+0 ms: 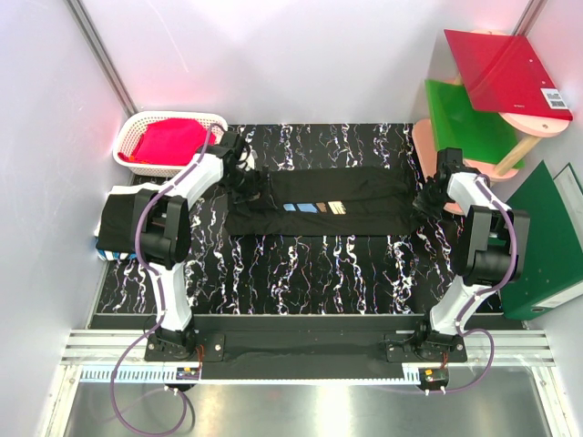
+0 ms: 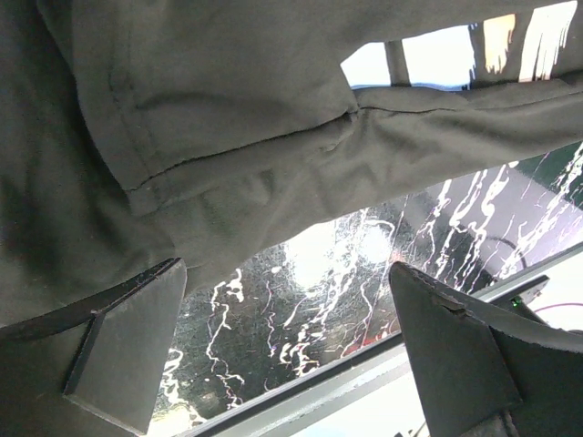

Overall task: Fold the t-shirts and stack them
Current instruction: Fold the other side of the tshirt into a rectangle

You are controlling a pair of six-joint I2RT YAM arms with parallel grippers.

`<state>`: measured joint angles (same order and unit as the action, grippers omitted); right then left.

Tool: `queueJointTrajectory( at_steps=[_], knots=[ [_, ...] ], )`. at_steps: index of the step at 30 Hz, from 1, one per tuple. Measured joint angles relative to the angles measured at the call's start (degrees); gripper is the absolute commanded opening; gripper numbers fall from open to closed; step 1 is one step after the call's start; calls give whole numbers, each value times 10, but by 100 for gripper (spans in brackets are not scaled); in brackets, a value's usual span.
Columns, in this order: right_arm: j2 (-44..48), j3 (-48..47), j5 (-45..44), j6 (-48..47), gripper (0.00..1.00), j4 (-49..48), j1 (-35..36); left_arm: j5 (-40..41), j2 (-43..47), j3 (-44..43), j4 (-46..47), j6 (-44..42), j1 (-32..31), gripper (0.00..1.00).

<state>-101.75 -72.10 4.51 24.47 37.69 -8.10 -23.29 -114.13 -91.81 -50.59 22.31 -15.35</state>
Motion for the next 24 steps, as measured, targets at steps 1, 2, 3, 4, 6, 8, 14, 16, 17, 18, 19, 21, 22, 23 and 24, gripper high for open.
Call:
queueJointTrajectory(
  at_steps=[1, 2, 3, 4, 6, 8, 14, 16, 17, 18, 19, 21, 22, 23, 24],
  knots=[
    [0, 0, -11, 0, 27, 3, 1, 0, 0, -1, 0, 0, -1, 99],
    [0, -4, -23, -2, 36, 10, 2, 1, 0, -1, 0, 0, -2, 99],
    [-2, -9, -33, -3, 53, 19, 2, 1, 0, -1, -1, 0, -4, 99],
    [-5, -19, -51, -7, 62, 39, 4, 3, 0, -1, -2, 0, -5, 99],
    [-10, -32, -74, -12, 74, 64, 5, 7, 0, -1, -5, 0, -7, 99],
    [-11, -35, -87, -22, 91, 76, 6, 12, 0, -1, -6, -1, -9, 99],
    [10, -17, -98, -40, 100, 80, 6, 22, 0, -1, -6, -8, -12, 99],
    [43, 8, -100, -41, 100, 71, 6, 24, 1, 0, -6, -12, -12, 99],
    [73, 19, -107, -42, 100, 61, 6, 24, 2, 1, -6, -14, -12, 99],
    [103, 23, -109, -41, 100, 51, 6, 25, 3, 3, -6, -15, -12, 99],
    [144, 28, -109, -41, 100, 36, 7, 25, 4, 6, -7, -17, -12, 99],
    [225, 33, -106, -41, 100, 10, 9, 26, 6, 9, -8, -21, -12, 99],
    [260, 38, -104, -41, 100, -1, 12, 26, 7, 13, -7, -24, -12, 99],
    [284, 44, -102, -41, 100, -9, 17, 26, 10, 16, -8, -26, -12, 99],
    [308, 54, -98, -41, 100, -13, 23, 26, 12, 19, -8, -27, -12, 99]
  ],
)
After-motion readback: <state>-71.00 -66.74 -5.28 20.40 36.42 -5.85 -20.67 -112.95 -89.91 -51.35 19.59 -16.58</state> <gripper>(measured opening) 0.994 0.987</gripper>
